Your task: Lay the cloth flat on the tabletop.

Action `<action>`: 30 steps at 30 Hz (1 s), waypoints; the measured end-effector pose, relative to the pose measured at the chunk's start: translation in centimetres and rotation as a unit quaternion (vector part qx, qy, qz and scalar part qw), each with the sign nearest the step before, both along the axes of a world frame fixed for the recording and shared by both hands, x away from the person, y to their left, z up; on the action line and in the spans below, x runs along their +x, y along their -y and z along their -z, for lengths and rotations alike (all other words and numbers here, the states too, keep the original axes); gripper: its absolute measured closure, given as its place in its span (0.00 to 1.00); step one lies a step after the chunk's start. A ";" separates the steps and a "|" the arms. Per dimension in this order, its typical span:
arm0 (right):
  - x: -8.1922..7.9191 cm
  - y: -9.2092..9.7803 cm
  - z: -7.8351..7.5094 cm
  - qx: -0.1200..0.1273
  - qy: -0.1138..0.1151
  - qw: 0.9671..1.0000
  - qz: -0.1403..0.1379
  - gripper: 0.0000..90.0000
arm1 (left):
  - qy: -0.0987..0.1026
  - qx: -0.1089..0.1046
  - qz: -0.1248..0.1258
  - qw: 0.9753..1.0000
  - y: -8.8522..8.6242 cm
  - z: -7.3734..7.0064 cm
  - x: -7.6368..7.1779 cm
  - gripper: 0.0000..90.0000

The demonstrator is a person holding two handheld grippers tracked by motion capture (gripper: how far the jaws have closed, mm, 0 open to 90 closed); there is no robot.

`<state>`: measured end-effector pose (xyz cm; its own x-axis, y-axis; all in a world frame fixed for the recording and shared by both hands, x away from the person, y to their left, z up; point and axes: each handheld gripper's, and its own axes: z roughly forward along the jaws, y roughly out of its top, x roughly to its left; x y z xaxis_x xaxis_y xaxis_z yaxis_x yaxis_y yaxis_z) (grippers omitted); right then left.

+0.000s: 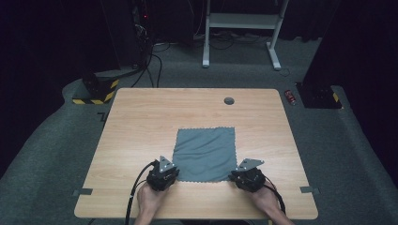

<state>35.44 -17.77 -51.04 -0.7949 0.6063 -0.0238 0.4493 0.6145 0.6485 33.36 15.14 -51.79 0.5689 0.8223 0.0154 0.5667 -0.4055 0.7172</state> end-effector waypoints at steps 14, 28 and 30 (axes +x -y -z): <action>-1.3 0.8 -0.4 -0.010 0.010 1.000 -0.009 0.99 | -0.005 -0.007 0.014 1.000 0.1 -1.6 -1.2 0.98; -0.9 0.6 0.0 0.000 0.000 1.000 -0.016 0.99 | -0.035 -0.025 0.040 0.998 2.8 -1.6 2.9 0.99; -0.9 0.6 0.0 0.000 0.000 1.000 -0.016 0.98 | -0.037 -0.015 0.039 0.998 3.3 -1.1 3.4 0.95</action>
<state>34.53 -18.38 -51.05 -0.8140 0.5804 -0.0237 0.4295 0.6287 0.6483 36.77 11.85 -50.66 0.6306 0.7743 -0.0539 0.5860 -0.4295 0.6871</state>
